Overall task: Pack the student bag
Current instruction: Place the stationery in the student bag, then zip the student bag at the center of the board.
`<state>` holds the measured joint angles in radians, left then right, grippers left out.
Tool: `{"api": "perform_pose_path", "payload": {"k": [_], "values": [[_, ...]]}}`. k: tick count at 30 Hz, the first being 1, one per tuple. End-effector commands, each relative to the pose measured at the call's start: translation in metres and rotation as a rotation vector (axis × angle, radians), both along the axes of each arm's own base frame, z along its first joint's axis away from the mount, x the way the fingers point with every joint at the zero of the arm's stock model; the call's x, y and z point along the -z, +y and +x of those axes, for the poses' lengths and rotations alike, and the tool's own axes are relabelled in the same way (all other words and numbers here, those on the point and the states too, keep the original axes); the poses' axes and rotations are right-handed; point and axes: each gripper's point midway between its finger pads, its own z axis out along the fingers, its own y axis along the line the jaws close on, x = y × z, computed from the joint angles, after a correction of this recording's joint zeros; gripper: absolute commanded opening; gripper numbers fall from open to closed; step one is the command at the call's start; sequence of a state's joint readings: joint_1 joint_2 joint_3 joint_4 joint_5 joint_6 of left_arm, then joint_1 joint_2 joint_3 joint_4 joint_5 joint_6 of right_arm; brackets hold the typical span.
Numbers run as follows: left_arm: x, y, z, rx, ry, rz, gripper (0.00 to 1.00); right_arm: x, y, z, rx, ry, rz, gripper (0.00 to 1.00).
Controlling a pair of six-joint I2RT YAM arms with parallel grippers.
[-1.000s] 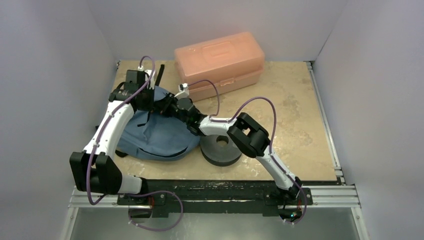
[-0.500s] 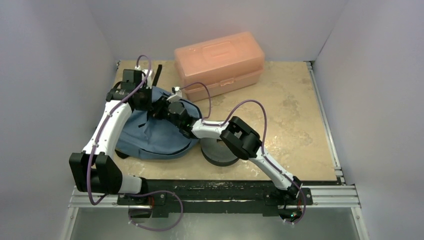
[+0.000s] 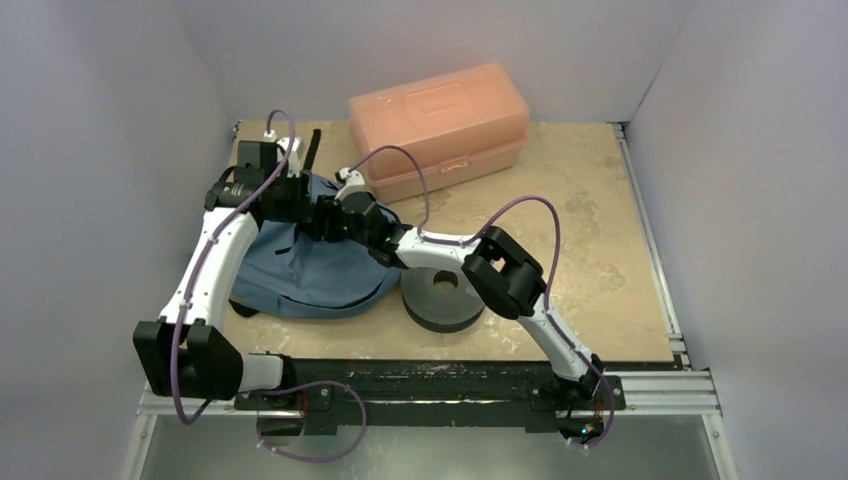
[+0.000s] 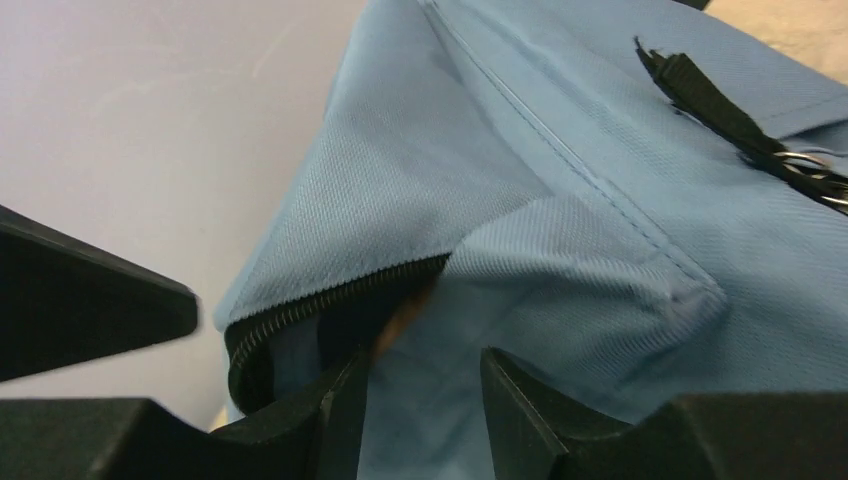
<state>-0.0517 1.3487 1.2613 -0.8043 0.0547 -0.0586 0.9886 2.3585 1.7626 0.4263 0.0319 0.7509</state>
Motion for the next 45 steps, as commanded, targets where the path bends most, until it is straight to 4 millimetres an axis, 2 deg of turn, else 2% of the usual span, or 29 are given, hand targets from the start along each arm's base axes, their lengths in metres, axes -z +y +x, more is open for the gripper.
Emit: {"api": "perform_pose_path", "payload": {"k": [1,5,8,9,12,16,19,20,22,25,28,35,39,42,45], "values": [[-0.034,0.010,-0.004,-0.058,-0.156,-0.003,0.57,-0.030,-0.021,-0.012,-0.059,-0.100,-0.114,0.50],[-0.062,0.011,-0.024,-0.143,-0.253,-0.069,0.70,-0.036,-0.044,-0.025,-0.075,-0.123,-0.174,0.53],[-0.083,0.014,-0.051,-0.226,-0.316,-0.140,0.76,-0.037,-0.065,-0.036,-0.093,-0.157,-0.236,0.53],[-0.087,0.021,-0.062,-0.294,-0.344,-0.150,0.80,-0.038,-0.069,-0.043,-0.124,-0.185,-0.246,0.55],[-0.086,0.040,-0.103,-0.526,-0.402,-0.215,0.99,-0.054,-0.066,-0.074,-0.303,-0.411,-0.229,0.57],[-0.111,0.041,-0.140,-0.598,-0.567,-0.341,1.00,-0.083,-0.058,-0.092,-0.348,-0.758,-0.211,0.59],[-0.124,0.045,-0.158,-0.616,-0.591,-0.335,1.00,-0.112,-0.046,-0.114,-0.455,-1.038,-0.120,0.60],[-0.127,0.045,-0.162,-0.608,-0.590,-0.325,0.99,-0.113,-0.043,-0.122,-0.489,-1.131,-0.118,0.60],[-0.131,0.046,-0.169,-0.591,-0.586,-0.301,0.99,-0.115,-0.032,-0.131,-0.524,-1.274,-0.111,0.67],[-0.132,0.049,-0.177,-0.589,-0.583,-0.271,0.99,-0.091,-0.007,-0.124,-0.624,-1.313,-0.200,0.68],[-0.127,0.051,-0.183,-0.588,-0.573,-0.253,0.99,-0.081,0.013,-0.113,-0.659,-1.350,-0.256,0.69],[-0.120,0.047,-0.191,-0.562,-0.548,-0.252,0.99,-0.058,0.042,-0.082,-0.633,-1.361,-0.360,0.69],[-0.120,0.044,-0.191,-0.561,-0.551,-0.272,0.99,-0.045,0.048,-0.065,-0.582,-1.338,-0.416,0.66],[-0.120,0.046,-0.190,-0.572,-0.552,-0.265,0.99,-0.044,0.043,-0.052,-0.494,-1.314,-0.443,0.54],[-0.118,0.051,-0.187,-0.596,-0.546,-0.245,0.99,-0.054,0.036,-0.048,-0.434,-1.249,-0.429,0.26]]}}
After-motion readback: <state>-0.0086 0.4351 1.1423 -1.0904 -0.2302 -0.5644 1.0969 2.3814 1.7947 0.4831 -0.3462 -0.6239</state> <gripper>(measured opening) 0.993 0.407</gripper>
